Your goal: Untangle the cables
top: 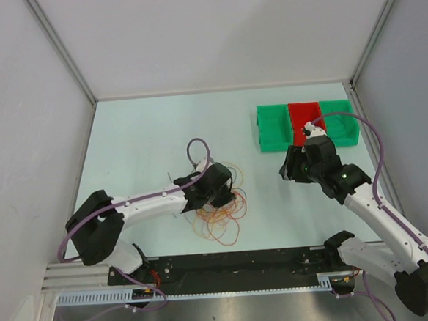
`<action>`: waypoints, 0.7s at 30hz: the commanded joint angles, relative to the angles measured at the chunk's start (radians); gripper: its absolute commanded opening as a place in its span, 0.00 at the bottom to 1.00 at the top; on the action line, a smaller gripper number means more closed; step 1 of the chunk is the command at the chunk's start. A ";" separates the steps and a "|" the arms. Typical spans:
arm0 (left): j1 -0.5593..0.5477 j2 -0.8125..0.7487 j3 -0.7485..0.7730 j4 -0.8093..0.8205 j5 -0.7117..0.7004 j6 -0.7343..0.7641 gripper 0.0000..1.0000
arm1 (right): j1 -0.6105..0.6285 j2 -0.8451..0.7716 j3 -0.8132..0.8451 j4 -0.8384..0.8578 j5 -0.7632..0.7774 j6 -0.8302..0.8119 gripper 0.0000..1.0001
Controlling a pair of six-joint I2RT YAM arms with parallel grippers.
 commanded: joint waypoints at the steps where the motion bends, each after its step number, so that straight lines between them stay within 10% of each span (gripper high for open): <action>1: -0.008 -0.007 0.071 -0.041 -0.038 0.021 0.01 | 0.004 -0.015 0.000 0.028 -0.014 0.000 0.61; 21: -0.015 -0.254 0.893 -0.264 0.103 0.607 0.00 | 0.003 -0.078 0.017 0.046 -0.031 0.057 0.60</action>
